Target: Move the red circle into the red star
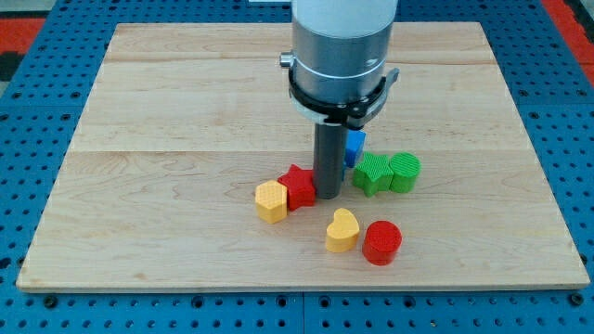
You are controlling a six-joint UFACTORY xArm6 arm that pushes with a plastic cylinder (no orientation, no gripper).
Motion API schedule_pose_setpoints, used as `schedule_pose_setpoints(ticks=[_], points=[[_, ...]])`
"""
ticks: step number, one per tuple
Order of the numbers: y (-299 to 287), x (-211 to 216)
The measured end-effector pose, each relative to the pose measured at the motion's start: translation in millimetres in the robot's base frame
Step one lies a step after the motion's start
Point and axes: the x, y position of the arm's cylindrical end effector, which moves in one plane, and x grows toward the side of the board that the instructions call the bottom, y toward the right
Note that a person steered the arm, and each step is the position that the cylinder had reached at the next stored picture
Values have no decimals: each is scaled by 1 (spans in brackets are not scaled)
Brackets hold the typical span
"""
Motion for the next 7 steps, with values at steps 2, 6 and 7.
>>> schedule_pose_setpoints(ticks=[2,6,7], points=[[-83,34],[77,19],[155,21]])
